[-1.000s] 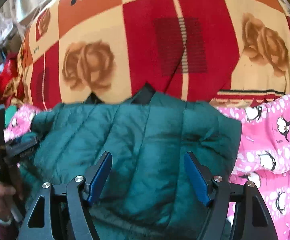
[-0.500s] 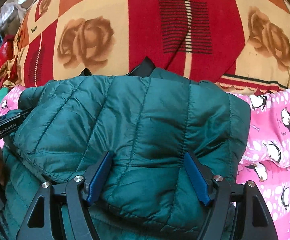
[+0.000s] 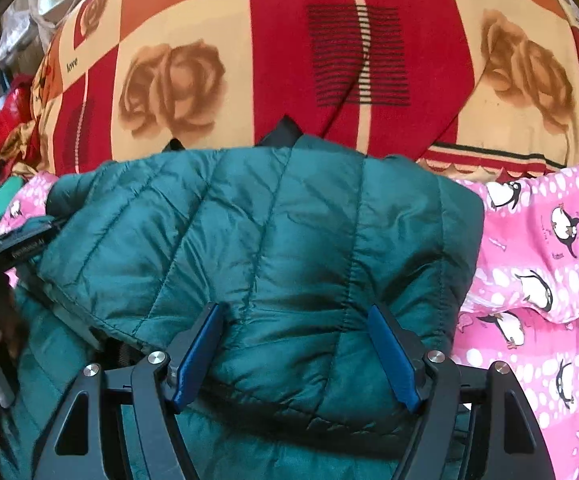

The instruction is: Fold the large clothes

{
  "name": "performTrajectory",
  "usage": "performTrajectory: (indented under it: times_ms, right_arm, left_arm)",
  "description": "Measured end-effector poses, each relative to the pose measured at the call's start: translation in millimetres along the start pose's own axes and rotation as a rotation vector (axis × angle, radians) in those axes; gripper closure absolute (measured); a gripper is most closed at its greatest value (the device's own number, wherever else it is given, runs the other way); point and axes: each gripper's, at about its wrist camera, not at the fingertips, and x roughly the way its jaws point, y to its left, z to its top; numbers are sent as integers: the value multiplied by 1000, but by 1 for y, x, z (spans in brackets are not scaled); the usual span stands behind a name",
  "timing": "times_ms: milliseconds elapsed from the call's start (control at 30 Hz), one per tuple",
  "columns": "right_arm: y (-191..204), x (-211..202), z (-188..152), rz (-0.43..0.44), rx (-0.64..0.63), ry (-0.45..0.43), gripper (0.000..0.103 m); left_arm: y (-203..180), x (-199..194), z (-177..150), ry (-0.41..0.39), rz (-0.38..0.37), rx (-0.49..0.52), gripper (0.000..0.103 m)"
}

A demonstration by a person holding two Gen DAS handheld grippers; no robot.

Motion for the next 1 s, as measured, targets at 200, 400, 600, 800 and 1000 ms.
performTrajectory:
  times_ms: [200,400,600,800,1000]
  right_arm:
    - [0,1,0,-2,7,0,30]
    - [-1,-31,-3,18,30,-45,30]
    - [-2,-57,-11,12,35,-48,30]
    - [-5,-75,-29,-5,45,-28,30]
    - [-6,-93,-54,-72,67,-20,30]
  left_arm:
    - [1,-2,0,-2,-2,-5,22]
    - [5,-20,0,-8,0,0,22]
    - [14,-53,-5,-30,-19,4,22]
    - [25,-84,-19,-42,-20,18,22]
    - [38,-109,-45,-23,-47,20,22]
